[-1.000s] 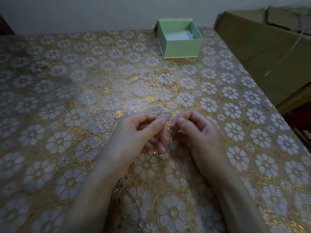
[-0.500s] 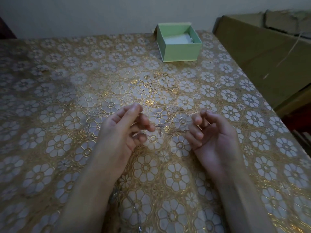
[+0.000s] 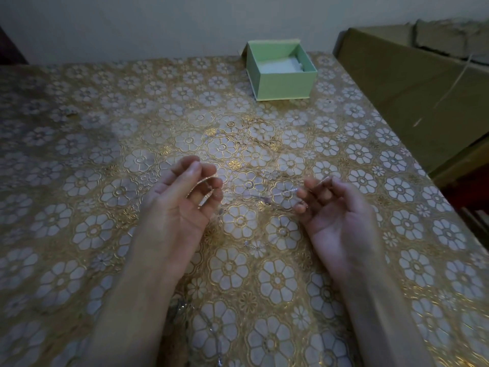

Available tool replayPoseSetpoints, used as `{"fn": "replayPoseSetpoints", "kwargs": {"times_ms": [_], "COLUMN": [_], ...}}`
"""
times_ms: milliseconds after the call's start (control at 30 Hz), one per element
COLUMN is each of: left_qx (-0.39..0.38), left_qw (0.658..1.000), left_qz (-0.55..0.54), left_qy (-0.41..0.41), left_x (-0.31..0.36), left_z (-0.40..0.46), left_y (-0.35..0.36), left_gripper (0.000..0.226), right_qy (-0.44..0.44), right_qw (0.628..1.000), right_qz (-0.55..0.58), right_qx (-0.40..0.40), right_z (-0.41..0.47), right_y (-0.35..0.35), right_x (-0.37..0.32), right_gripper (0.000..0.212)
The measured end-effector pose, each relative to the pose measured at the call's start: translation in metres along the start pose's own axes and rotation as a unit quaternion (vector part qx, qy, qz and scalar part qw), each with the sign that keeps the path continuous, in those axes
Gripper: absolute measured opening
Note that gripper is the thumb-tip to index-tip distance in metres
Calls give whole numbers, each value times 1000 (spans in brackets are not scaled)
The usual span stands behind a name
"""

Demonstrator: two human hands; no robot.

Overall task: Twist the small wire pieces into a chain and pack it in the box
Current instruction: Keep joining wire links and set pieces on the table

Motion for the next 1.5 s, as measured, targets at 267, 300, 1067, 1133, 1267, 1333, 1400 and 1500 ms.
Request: {"fn": "replayPoseSetpoints", "kwargs": {"times_ms": [267, 300, 1067, 1133, 1267, 1333, 1400, 1500], "left_qx": [32, 37, 66, 51, -53, -109, -134, -130], "left_qw": [995, 995, 593, 615, 642, 637, 632, 644], "left_qz": [-90, -91, 751, 734, 704, 703, 709, 702], "left_qy": [27, 31, 282, 283, 299, 296, 283, 275], "left_x": [13, 15, 28, 29, 14, 1, -7, -5], "left_z": [0, 1, -9, -12, -15, -15, -13, -9], "left_y": [-7, -9, 8, 14, 31, 37, 35, 27], "left_gripper": [13, 14, 32, 35, 36, 34, 34, 35], "right_qy": [-38, -47, -155, -198, -256, -292, -315, -314], "right_qw": [998, 997, 971, 943, 882, 832, 749, 667], "right_qz": [-5, -16, -174, -266, -396, -467, -572, -662], "right_qx": [46, 50, -60, -35, 6, 61, 114, 133], "right_z": [1, 0, -7, -11, -20, -19, -15, -10], "right_y": [-14, -16, -2, -4, -2, -8, -13, -12], "right_x": [-13, -15, -36, -43, -49, -54, -56, -53], "right_gripper": [23, 22, 9, 14, 35, 39, 44, 43]}}
Point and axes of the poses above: each hand's wrist, its own z-axis towards the middle knuckle, its own y-axis out of the palm, x = y × z, the point moved 10 cm from there along z, towards the middle knuckle, and after that the axes turned 7 degrees about -z, right-handed, at the moved point
